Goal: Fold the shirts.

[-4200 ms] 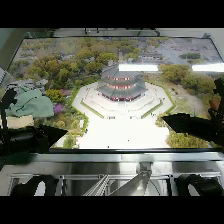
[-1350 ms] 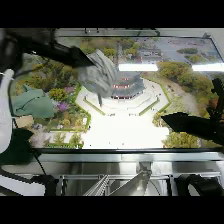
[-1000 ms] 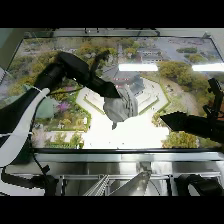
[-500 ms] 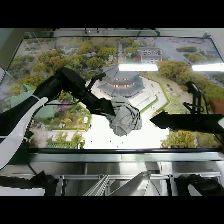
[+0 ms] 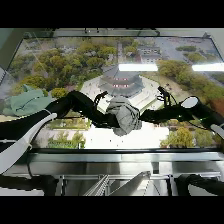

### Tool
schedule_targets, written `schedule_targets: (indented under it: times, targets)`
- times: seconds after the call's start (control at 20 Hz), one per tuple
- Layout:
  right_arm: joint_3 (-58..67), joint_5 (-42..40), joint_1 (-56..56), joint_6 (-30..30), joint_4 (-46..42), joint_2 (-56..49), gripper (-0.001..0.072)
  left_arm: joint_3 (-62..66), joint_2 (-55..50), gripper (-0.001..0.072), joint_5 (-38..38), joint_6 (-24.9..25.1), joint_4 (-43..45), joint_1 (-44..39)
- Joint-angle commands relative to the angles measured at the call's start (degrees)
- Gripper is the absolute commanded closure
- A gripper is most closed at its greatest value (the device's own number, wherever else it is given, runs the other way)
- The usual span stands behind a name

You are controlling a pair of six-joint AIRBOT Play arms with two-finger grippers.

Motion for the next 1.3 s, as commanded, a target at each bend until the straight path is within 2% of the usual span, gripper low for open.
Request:
schedule_targets:
  times: [0.0,0.05,0.1,0.2,0.3,0.5,0.55,0.7,0.85,1.0,1.25]
  targets:
    - [2.54,-0.87,0.02,-8.26,12.44,-7.85,0.0434,5.33,-4.83,0.0231,-1.92,0.24,-0.55,-3.72]
    - [2.64,-0.87,0.02,-9.40,13.84,-8.17,0.0631,6.62,-5.70,0.0602,-1.49,0.22,-0.57,-4.09]
    - [2.67,-0.68,-0.02,-9.73,13.97,-7.96,0.0692,7.50,-6.01,0.0693,-0.63,0.22,-0.57,-4.09]
    - [2.71,0.20,-0.94,-10.01,13.84,-6.29,0.0694,8.57,-4.87,0.0693,2.47,0.48,-0.28,-2.78]
    - [2.73,0.85,-4.02,-10.38,13.84,-2.05,0.0694,8.98,-1.22,0.0693,8.72,0.70,-0.15,0.28]
    - [6.08,7.06,-16.72,-10.82,15.74,15.54,0.0694,9.81,13.44,0.0695,22.14,-0.33,-0.63,9.75]
    - [8.00,10.03,-20.02,-13.05,18.88,21.42,0.0694,11.43,17.73,0.0695,24.17,-1.18,-0.66,12.17]
    - [12.72,13.33,-27.19,-18.86,31.04,38.69,0.0694,20.39,30.45,0.0690,25.20,-1.25,-0.59,18.47]
    - [14.40,10.60,-29.20,-19.32,32.24,51.84,0.0694,27.67,38.91,0.0687,22.43,-1.18,-0.31,22.58]
    - [14.29,10.97,-29.18,-18.47,32.22,53.42,0.0693,29.00,41.90,0.0684,22.34,-1.03,2.54,24.35]
    - [8.33,11.78,-22.08,-18.64,32.00,36.00,0.0690,16.33,35.30,0.0681,18.14,0.26,4.46,25.20]
